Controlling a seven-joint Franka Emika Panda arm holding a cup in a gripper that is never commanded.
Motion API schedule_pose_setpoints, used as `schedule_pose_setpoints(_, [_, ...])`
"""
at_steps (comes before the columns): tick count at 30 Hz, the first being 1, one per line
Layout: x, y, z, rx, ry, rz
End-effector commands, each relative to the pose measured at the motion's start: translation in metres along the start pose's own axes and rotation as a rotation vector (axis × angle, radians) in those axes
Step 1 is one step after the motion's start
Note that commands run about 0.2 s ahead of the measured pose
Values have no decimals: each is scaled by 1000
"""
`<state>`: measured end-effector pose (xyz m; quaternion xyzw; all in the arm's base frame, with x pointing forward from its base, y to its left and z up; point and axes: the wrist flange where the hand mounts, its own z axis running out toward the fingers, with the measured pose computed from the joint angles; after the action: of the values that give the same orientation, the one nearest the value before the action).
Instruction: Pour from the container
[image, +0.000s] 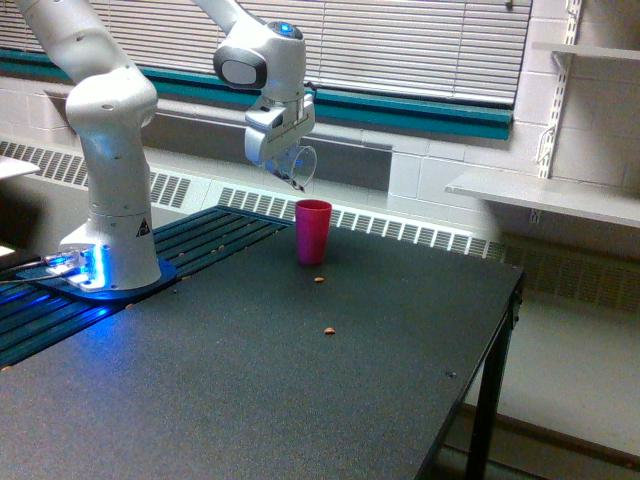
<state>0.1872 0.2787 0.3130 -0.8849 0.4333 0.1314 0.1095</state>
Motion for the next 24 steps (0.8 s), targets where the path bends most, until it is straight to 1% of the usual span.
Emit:
schedule_pose_setpoints(1, [5, -3, -2, -6, -13, -21])
schedule_pose_setpoints(5, [6, -2, -4, -12, -23, -23])
schedule_pose_setpoints(11, [10, -1, -4, -18, -26, -18])
schedule_pose_setpoints(15, [14, -1, -5, -20, -42, -6])
schedule_pose_setpoints(17, [16, -1, -5, -23, -42, -5])
schedule_pose_setpoints(24, [16, -4, -7, -18, -50, -16])
